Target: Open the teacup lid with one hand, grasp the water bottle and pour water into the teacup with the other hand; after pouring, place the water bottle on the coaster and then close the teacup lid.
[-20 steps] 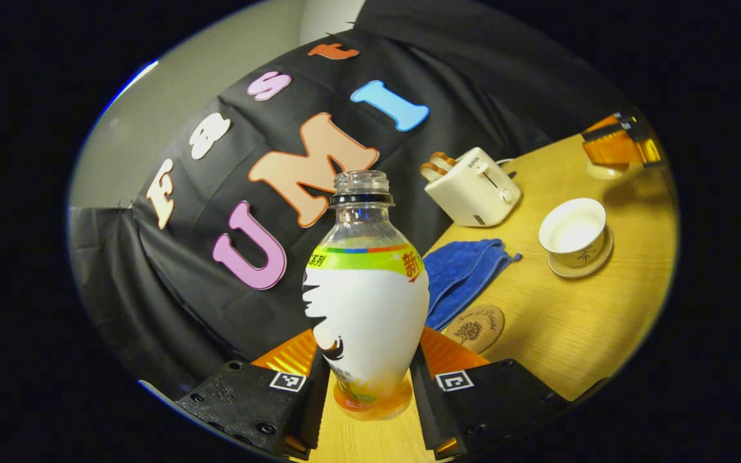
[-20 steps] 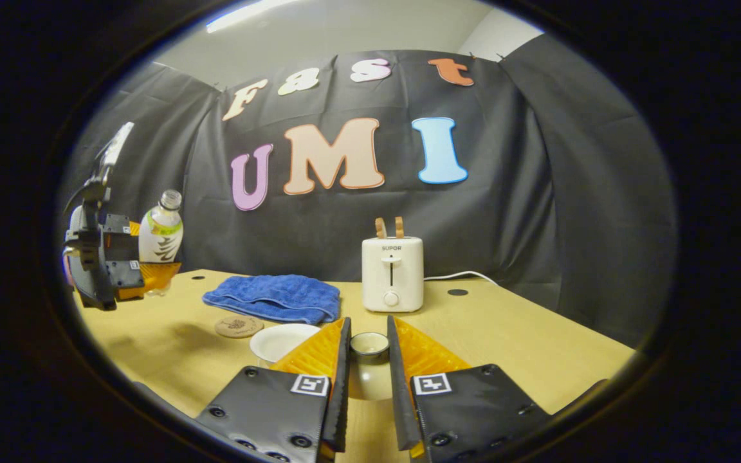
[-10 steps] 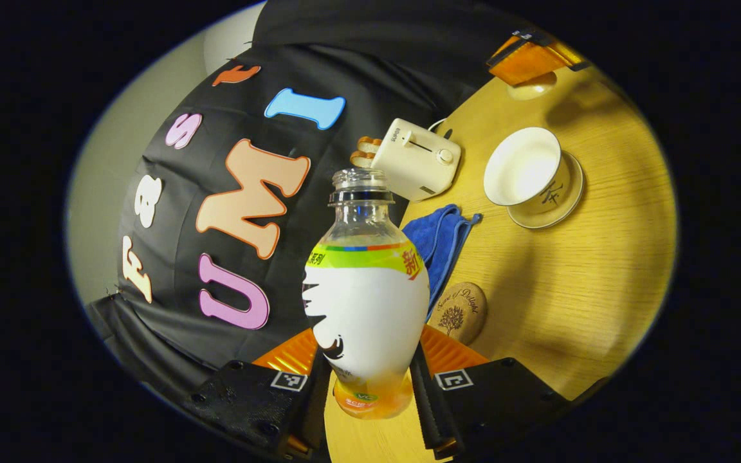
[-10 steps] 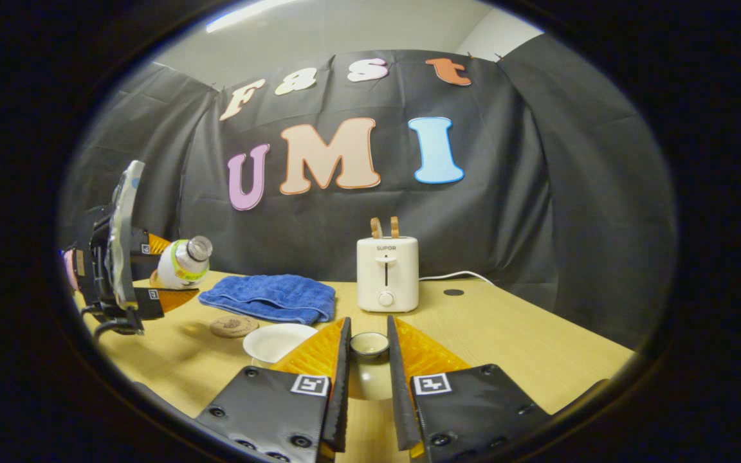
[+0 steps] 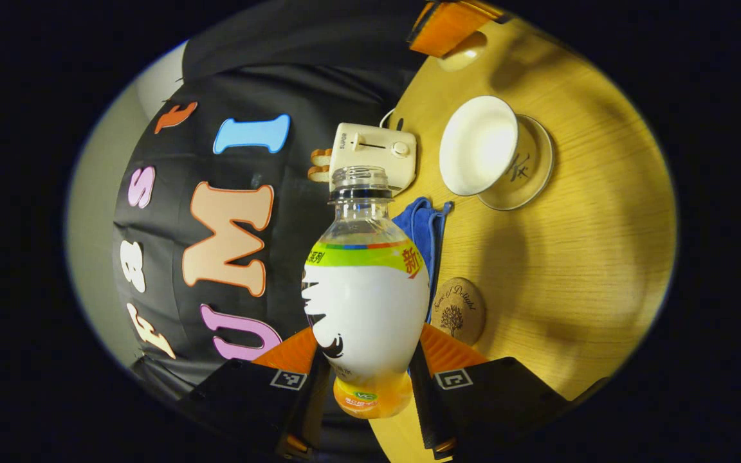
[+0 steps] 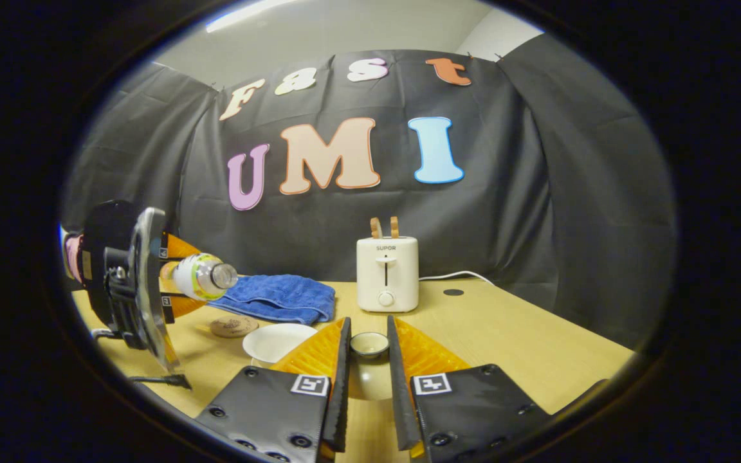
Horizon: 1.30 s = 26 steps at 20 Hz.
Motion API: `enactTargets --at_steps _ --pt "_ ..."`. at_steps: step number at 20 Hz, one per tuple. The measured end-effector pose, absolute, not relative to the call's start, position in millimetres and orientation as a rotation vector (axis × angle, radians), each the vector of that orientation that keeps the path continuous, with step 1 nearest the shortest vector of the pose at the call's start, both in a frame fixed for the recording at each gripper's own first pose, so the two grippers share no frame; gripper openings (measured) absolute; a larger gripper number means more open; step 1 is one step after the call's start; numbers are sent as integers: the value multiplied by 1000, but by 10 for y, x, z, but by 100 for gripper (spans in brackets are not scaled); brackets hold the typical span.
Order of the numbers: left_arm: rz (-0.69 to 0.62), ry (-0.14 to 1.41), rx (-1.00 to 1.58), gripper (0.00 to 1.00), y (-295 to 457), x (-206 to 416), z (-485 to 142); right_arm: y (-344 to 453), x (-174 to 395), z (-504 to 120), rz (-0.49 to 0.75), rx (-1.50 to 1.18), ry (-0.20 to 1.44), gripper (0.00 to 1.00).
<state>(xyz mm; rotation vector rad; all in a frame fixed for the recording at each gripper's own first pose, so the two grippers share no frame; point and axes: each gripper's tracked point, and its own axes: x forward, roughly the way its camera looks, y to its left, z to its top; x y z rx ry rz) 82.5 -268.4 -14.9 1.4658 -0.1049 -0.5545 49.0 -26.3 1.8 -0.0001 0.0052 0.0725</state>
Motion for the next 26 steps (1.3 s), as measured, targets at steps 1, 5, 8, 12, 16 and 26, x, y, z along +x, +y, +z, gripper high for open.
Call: enactTargets --at_steps 1,5,8,12,16,26 --pt "-564 -108 1494 57 -2709 824 -158 -264 492 20 73 0 5 32" --pt "-593 -126 1584 58 -2793 826 -184 -264 495 17 73 0 6 32" --pt "-606 -126 1634 58 -2840 832 -198 -262 487 20 73 0 6 32" --pt "-611 -130 1722 58 -2828 865 -240 -259 483 23 73 0 6 32" --pt "-614 -130 1780 58 -2820 878 -253 -255 483 24 73 0 6 32" --pt "-612 -143 1910 57 -2814 879 -197 -256 471 30 74 -1 6 32"
